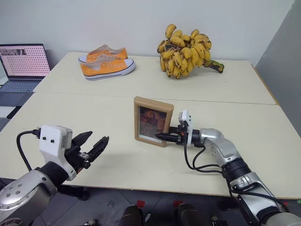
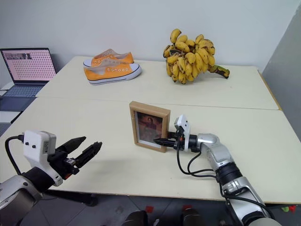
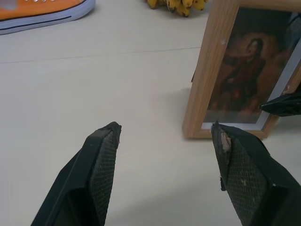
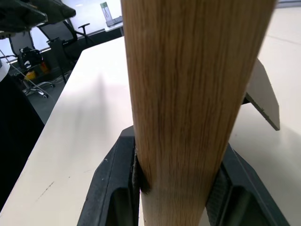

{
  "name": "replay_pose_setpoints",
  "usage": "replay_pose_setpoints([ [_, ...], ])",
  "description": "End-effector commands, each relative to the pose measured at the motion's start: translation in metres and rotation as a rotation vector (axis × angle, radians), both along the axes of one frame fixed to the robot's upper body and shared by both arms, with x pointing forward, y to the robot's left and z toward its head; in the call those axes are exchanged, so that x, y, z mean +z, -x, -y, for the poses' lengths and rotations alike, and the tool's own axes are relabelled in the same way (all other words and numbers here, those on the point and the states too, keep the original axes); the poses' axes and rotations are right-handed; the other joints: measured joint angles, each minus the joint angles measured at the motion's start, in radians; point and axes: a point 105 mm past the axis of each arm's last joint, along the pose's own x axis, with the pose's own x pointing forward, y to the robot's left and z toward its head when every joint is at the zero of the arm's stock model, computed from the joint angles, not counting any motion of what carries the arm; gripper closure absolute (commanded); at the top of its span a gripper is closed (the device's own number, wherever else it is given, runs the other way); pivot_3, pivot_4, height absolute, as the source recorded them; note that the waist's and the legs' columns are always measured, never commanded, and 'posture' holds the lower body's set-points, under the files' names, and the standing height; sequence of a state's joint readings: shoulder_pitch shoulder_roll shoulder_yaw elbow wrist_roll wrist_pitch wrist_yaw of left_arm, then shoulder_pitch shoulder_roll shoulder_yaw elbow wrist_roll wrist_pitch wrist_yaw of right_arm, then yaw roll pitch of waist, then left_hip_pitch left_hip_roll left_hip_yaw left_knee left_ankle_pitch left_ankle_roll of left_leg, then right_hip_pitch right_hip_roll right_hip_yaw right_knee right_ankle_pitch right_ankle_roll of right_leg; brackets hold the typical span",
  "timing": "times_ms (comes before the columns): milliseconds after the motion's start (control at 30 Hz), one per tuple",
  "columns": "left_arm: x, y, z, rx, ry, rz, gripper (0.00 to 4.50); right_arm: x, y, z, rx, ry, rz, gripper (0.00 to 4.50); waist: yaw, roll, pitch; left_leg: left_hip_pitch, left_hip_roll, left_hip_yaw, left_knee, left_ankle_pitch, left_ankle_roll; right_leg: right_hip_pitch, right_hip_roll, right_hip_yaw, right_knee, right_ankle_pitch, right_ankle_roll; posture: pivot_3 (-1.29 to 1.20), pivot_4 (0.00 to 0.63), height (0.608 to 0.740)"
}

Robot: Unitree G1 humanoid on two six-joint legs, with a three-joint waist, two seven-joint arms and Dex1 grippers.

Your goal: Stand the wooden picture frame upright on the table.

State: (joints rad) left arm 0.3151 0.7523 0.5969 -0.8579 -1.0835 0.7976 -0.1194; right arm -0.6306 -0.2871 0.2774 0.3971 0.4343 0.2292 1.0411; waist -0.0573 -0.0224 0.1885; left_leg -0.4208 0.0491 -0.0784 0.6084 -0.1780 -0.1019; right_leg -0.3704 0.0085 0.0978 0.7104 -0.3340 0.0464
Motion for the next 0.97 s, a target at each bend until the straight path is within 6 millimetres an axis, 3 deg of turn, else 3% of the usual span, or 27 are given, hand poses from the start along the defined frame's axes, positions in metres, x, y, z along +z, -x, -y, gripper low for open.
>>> replay_pose_setpoints([
  [33,0.010,0.000,0.005,-0.024,-0.006,0.040,1.16,0.009,-0.003,0.002,-0.028,0.002,0.048,1.85,0.000,0.000,0.000,0.000,0.000,0.000,0.000,0.000,0.000,0.000,0.000,0.000,0.000,0.000,0.000,0.00,0.150,0.740],
  [133,0.011,-0.001,0.011,-0.054,-0.003,0.040,1.16,0.008,-0.004,0.002,-0.039,0.022,0.074,1.26,0.000,0.000,0.000,0.000,0.000,0.000,0.000,0.000,0.000,0.000,0.000,0.000,0.000,0.000,0.000,0.00,0.150,0.740],
  [333,0.020,-0.006,0.027,-0.148,0.006,0.067,1.16,0.004,-0.003,0.012,-0.072,0.074,0.102,1.26,0.001,0.000,0.000,0.000,0.000,0.000,0.000,0.000,0.000,0.000,0.000,0.000,-0.001,0.000,0.000,0.00,0.150,0.740],
  [600,0.033,-0.020,0.047,-0.242,0.019,0.122,1.16,0.014,0.013,0.070,-0.166,0.241,0.195,1.26,0.011,0.000,0.000,-0.002,0.000,0.000,0.000,0.000,0.000,0.000,0.000,0.000,-0.005,0.000,0.001,0.00,0.150,0.740],
  [700,0.035,-0.024,0.051,-0.275,0.025,0.127,1.16,0.043,0.023,0.084,-0.214,0.235,0.242,1.26,0.009,0.000,0.000,-0.003,0.000,0.000,-0.001,0.000,0.000,0.000,0.000,0.000,-0.005,0.000,0.001,0.00,0.150,0.740],
  [800,0.035,-0.030,0.053,-0.299,0.041,0.122,1.16,0.087,0.031,0.086,-0.293,0.140,0.277,1.26,0.003,0.001,0.000,-0.004,0.000,0.000,-0.001,0.000,0.000,-0.001,0.000,0.000,-0.005,0.000,0.001,0.00,0.150,0.740],
  [967,0.038,-0.042,0.052,-0.285,0.068,0.111,1.16,0.107,0.040,0.080,-0.344,0.065,0.250,1.26,0.003,0.000,0.000,-0.004,0.000,-0.001,-0.001,0.000,0.000,-0.001,0.001,-0.001,-0.006,0.000,0.001,0.00,0.150,0.740],
])
